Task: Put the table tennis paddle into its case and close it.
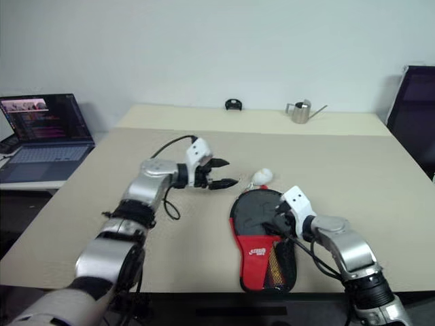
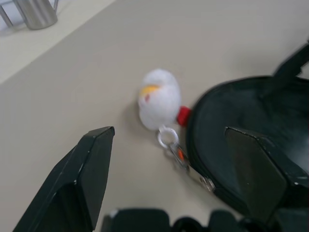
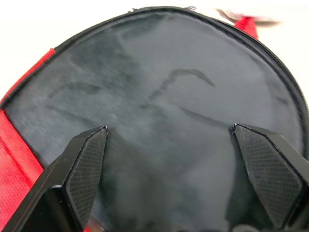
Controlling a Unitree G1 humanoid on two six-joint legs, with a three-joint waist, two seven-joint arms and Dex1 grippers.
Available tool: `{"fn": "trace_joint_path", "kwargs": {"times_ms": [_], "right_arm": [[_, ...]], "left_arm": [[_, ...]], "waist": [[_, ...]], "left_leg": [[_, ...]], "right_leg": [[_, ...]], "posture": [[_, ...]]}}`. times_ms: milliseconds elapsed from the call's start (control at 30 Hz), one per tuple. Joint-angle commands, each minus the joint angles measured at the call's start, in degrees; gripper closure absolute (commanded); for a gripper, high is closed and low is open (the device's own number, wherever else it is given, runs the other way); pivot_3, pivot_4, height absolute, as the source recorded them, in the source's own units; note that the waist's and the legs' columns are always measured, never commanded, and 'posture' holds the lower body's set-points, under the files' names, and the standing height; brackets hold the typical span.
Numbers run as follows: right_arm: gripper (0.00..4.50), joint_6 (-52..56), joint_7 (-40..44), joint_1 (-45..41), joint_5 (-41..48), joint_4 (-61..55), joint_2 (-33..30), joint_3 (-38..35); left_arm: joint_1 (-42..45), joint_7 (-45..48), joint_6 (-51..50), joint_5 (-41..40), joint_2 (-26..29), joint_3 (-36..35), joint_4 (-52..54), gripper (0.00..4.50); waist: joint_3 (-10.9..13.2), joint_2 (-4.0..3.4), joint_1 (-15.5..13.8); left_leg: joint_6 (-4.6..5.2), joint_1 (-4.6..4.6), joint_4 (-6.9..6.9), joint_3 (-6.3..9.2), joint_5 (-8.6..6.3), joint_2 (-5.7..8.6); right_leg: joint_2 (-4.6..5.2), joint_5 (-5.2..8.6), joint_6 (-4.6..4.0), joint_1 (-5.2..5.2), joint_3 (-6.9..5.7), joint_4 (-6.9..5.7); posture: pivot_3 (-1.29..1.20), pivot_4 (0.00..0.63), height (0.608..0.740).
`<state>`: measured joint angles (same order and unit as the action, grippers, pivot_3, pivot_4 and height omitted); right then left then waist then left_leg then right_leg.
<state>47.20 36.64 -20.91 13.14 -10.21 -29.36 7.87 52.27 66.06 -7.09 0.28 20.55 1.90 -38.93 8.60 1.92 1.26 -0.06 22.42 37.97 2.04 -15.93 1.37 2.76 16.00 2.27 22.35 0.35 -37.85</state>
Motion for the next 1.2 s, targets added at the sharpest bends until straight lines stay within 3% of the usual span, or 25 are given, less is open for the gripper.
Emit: {"fn": "trace_joint_path", "kwargs": {"times_ms": [33, 167, 367, 800, 900, 1200], "right_arm": [[0.00, 4.49, 2.70, 1.61, 2.95, -0.31, -2.31, -1.62], [0.00, 8.19, 5.64, 0.71, 7.72, -5.39, -5.12, -4.62], [0.00, 13.27, 8.44, -0.60, 16.07, -10.09, -8.07, -12.43], [0.00, 14.98, 5.00, -1.29, 19.68, -9.90, -11.77, -18.41], [0.00, 15.28, 4.01, -0.60, 20.32, -10.67, -11.69, -19.03], [0.00, 16.02, 2.45, 1.90, 21.60, -12.97, -11.91, -19.59]], "left_arm": [[-6.03, -0.13, -6.66, -5.38, 0.52, -0.40, 18.11, 0.53], [-13.82, -0.10, -13.30, -8.93, 1.43, 1.42, 31.72, 0.53], [-15.57, -0.05, -15.45, -9.62, 1.61, 6.06, 36.65, 0.53], [-9.57, -5.82, -9.06, -2.47, -5.41, 16.94, 20.15, 0.53], [-8.76, -7.33, -7.07, -1.55, -6.71, 17.36, 17.43, 0.02], [-9.21, -6.64, -4.69, -0.43, -8.55, 19.52, 15.14, 0.02]], "waist": [[0.03, -0.03, -0.24], [0.19, -0.28, -1.23], [0.72, -0.86, -1.39], [0.76, -0.89, -1.21], [0.77, -0.89, -1.25], [0.77, -0.89, -1.27]], "left_leg": [[-0.01, 0.15, 0.01, 0.06, 0.00, 0.00], [-0.01, 0.46, 0.04, 0.21, 0.00, 0.07], [0.01, 0.49, 0.05, 0.30, 0.00, 0.12], [0.04, 0.47, 0.11, 0.41, 0.02, 0.17], [0.04, 0.48, 0.11, 0.43, 0.02, 0.17], [0.04, 0.47, 0.14, 0.48, 0.03, 0.19]], "right_leg": [[0.02, 0.00, 0.00, 0.08, -0.04, 0.09], [0.15, 0.00, -0.01, 0.25, -0.22, 0.21], [0.19, -0.01, -0.04, 0.23, -0.38, 0.16], [0.17, 0.00, -0.05, 0.10, -0.74, 0.15], [0.17, 0.00, -0.04, 0.11, -0.78, 0.15], [0.18, 0.00, -0.04, 0.06, -0.78, 0.14]], "posture": [[0.00, 0.150, 0.740], [0.00, 0.150, 0.740], [0.00, 0.150, 0.740], [0.00, 0.150, 0.740], [0.00, 0.150, 0.740], [0.00, 0.150, 0.740]]}}
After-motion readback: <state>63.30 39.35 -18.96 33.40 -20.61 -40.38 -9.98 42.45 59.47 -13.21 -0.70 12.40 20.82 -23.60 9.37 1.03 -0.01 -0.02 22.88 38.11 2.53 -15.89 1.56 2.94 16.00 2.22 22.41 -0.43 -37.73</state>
